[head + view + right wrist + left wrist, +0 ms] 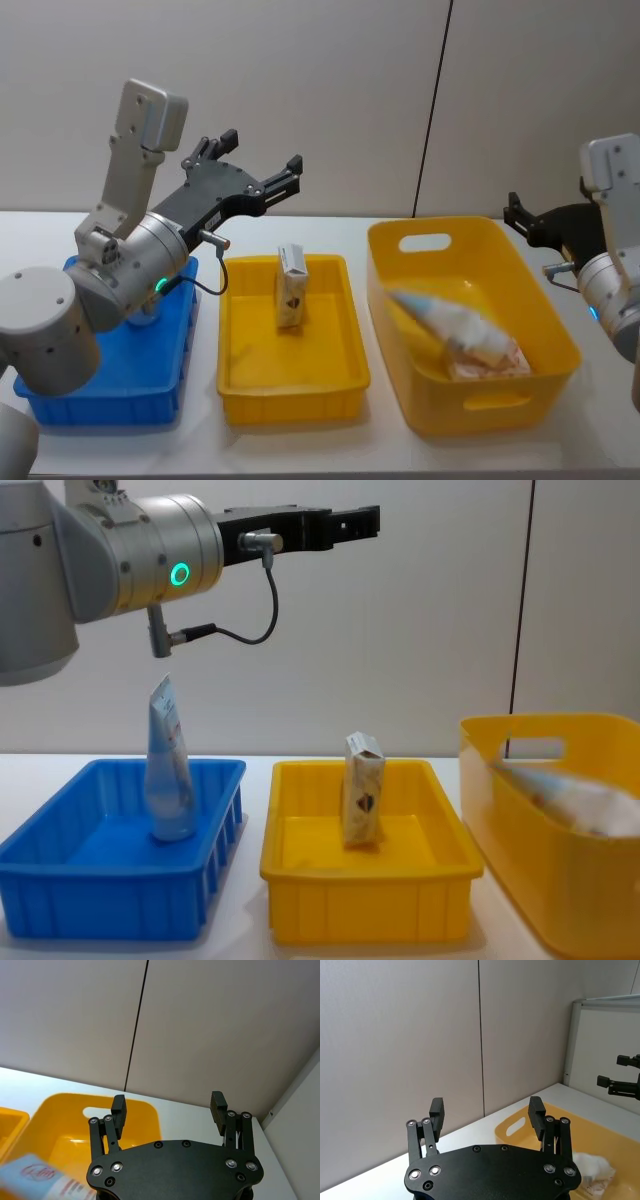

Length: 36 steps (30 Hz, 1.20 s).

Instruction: Bimanual collaborative sorting of washing and personal care products

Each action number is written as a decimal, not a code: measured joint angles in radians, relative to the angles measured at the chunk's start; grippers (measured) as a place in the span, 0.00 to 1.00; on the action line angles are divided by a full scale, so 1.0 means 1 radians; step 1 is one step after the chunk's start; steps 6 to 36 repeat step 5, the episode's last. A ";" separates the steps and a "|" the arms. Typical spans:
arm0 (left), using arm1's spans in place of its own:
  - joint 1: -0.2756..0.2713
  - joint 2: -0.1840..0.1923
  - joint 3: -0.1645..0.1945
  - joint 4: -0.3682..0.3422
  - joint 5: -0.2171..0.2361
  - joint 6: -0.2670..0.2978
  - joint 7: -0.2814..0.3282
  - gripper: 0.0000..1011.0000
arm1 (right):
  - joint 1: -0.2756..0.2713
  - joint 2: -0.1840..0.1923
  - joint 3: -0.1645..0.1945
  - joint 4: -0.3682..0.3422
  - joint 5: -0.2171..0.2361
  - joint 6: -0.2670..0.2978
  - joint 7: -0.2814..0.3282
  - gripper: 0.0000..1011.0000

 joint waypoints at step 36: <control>0.000 0.000 0.000 0.000 0.000 0.000 0.000 0.99 | -0.003 0.000 0.002 -0.003 -0.001 0.003 -0.003 0.99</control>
